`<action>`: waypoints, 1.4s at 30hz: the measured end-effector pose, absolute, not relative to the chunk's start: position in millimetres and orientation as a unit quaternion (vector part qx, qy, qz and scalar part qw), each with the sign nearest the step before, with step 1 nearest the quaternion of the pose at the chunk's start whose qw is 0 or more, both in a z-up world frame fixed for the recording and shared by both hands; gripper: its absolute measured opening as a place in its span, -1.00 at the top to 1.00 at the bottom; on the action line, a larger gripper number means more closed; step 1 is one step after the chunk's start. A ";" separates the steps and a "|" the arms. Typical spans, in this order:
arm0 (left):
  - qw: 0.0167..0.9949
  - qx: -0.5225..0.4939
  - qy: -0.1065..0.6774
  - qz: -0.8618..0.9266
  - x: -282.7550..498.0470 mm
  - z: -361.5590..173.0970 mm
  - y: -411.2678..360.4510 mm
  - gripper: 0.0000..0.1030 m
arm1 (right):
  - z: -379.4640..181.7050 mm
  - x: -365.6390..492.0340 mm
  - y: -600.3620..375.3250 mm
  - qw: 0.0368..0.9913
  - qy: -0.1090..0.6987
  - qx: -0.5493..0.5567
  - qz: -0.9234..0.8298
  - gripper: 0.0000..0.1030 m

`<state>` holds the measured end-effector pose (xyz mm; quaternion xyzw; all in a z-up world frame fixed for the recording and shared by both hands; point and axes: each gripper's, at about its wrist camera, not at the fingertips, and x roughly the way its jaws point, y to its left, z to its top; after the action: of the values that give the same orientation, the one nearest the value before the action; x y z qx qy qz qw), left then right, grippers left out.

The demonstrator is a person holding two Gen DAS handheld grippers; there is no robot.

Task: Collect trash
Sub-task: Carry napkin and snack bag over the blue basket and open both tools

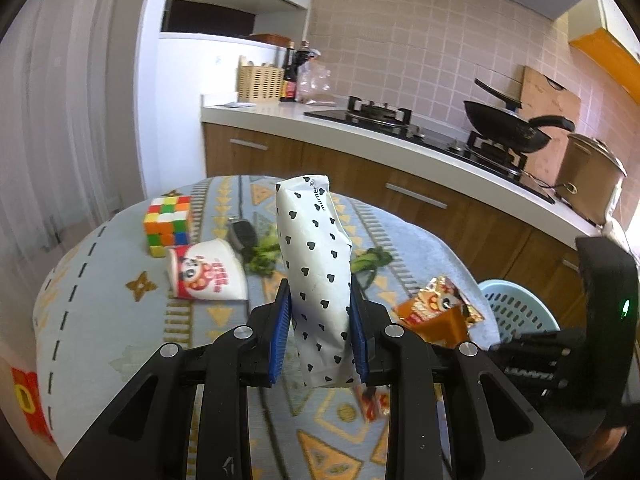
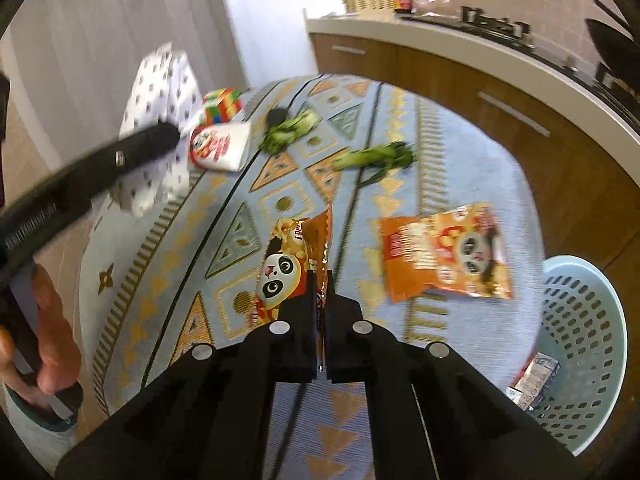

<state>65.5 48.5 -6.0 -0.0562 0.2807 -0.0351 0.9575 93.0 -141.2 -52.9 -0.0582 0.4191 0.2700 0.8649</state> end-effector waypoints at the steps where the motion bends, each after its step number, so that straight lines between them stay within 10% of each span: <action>1: 0.957 -0.053 0.281 -0.038 66.1 -5.9 44.0 0.51 | -49.1 93.9 -148.6 0.869 0.415 -0.052 0.265 0.98; 18: 0.937 -0.026 0.303 -0.169 96.4 -2.8 -74.2 0.51 | 1.1 87.2 -291.8 0.925 0.343 0.040 0.156 0.98; 42: 0.879 0.020 0.396 -0.266 127.9 -80.8 -203.7 0.45 | -78.7 101.3 -414.9 0.901 0.425 0.087 -0.013 0.98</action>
<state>127.9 -203.7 -80.8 0.0196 0.3961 -0.2655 0.8788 101.3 -414.9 -78.7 0.0867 0.4248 -0.0128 0.9011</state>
